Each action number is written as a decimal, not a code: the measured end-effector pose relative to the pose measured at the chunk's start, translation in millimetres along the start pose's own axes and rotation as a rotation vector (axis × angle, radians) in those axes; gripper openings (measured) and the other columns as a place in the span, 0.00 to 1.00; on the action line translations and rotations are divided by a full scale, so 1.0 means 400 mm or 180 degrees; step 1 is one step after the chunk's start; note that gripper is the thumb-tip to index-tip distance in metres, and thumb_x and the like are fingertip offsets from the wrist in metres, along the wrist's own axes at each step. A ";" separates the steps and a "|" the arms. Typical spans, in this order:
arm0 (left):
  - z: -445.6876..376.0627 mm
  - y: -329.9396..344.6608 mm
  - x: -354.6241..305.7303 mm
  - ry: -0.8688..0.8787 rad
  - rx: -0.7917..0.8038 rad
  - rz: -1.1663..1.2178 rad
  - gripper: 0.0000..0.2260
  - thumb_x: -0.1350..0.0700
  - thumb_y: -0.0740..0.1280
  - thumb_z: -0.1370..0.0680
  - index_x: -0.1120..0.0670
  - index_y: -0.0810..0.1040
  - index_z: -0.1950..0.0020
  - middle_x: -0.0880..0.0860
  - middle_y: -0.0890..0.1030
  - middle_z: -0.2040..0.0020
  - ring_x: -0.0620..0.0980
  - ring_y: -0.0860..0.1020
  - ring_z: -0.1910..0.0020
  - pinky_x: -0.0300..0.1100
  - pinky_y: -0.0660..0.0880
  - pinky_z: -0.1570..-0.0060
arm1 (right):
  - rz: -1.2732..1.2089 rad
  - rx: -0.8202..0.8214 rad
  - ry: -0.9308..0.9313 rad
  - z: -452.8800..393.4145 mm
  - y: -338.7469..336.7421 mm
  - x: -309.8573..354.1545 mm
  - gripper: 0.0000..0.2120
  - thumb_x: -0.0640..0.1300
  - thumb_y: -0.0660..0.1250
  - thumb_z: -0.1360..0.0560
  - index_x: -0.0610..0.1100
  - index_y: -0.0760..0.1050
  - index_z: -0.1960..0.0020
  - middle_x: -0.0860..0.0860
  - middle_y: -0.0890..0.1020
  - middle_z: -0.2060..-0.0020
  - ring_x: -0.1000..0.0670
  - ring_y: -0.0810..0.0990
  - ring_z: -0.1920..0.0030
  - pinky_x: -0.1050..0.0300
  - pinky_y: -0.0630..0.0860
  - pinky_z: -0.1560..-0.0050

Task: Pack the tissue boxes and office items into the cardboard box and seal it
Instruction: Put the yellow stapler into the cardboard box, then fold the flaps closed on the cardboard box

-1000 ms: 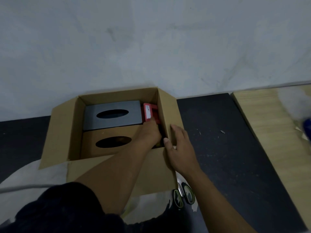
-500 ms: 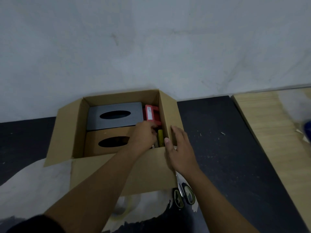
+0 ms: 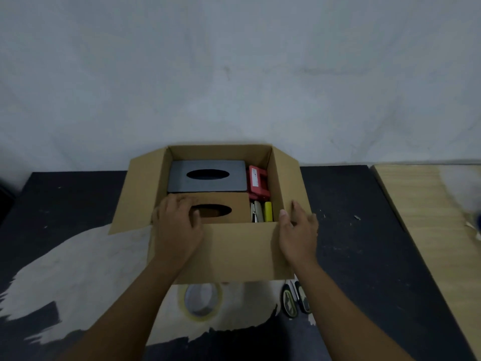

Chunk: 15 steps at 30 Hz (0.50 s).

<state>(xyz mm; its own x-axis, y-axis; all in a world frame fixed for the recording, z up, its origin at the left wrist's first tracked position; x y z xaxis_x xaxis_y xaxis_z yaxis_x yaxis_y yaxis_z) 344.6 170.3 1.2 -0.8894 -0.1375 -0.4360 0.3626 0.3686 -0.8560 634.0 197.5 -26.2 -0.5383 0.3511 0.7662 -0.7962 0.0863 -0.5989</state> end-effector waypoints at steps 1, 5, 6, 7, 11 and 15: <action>0.012 -0.008 0.020 -0.0263 -0.0026 -0.0197 0.15 0.56 0.67 0.21 0.55 0.79 0.35 0.61 0.76 0.35 0.65 0.71 0.33 0.64 0.69 0.35 | 0.0002 -0.0009 0.0104 0.002 -0.001 -0.003 0.28 0.61 0.58 0.19 0.59 0.58 0.21 0.42 0.50 0.19 0.37 0.52 0.20 0.35 0.58 0.24; 0.039 -0.052 0.075 -0.1284 0.0073 -0.0148 0.34 0.48 0.69 0.22 0.48 0.61 0.19 0.65 0.54 0.19 0.68 0.52 0.20 0.69 0.55 0.28 | -0.0035 -0.0056 0.0447 0.026 -0.007 0.016 0.29 0.60 0.59 0.19 0.55 0.57 0.20 0.39 0.50 0.20 0.34 0.61 0.24 0.37 0.63 0.28; 0.041 -0.059 0.082 -0.1562 0.0167 0.0075 0.39 0.45 0.71 0.24 0.48 0.55 0.17 0.63 0.47 0.18 0.67 0.47 0.19 0.69 0.54 0.27 | -0.0060 -0.0102 0.0478 0.033 -0.011 0.023 0.29 0.60 0.59 0.19 0.54 0.57 0.20 0.38 0.51 0.20 0.34 0.63 0.25 0.37 0.64 0.29; 0.048 -0.066 0.098 -0.1877 0.0223 0.0334 0.45 0.43 0.73 0.25 0.48 0.49 0.16 0.62 0.40 0.17 0.66 0.44 0.19 0.69 0.53 0.26 | -0.0083 -0.0161 0.0477 0.043 -0.015 0.033 0.29 0.59 0.60 0.19 0.53 0.58 0.21 0.38 0.53 0.20 0.34 0.64 0.26 0.37 0.65 0.29; 0.070 -0.067 0.129 -0.2911 0.0449 0.1826 0.61 0.46 0.79 0.28 0.46 0.30 0.19 0.62 0.33 0.19 0.65 0.47 0.18 0.63 0.57 0.24 | -0.0650 -0.0509 0.0726 0.065 -0.037 0.031 0.36 0.55 0.71 0.23 0.49 0.57 0.23 0.40 0.69 0.28 0.36 0.71 0.31 0.41 0.70 0.34; 0.082 -0.107 0.157 -0.3314 -0.0253 0.2644 0.57 0.52 0.78 0.27 0.50 0.34 0.17 0.62 0.57 0.18 0.64 0.65 0.23 0.57 0.65 0.27 | -0.1682 -0.0821 0.0629 0.080 -0.057 0.034 0.41 0.39 0.78 0.29 0.49 0.57 0.24 0.44 0.78 0.35 0.46 0.79 0.42 0.49 0.74 0.37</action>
<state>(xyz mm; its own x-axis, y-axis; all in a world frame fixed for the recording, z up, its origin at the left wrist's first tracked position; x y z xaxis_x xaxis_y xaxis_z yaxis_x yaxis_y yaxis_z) 282.3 115.8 1.3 0.2247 -0.4676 -0.8549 0.6410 0.7317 -0.2317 636.2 170.6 5.4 -0.0085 0.3631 0.9317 -0.8353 0.5096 -0.2062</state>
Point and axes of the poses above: each hand's wrist, its own z-axis away from the middle knuckle, its own y-axis out of the palm, x = y × z, the point moved 6 cm from there along -z, towards the middle knuckle
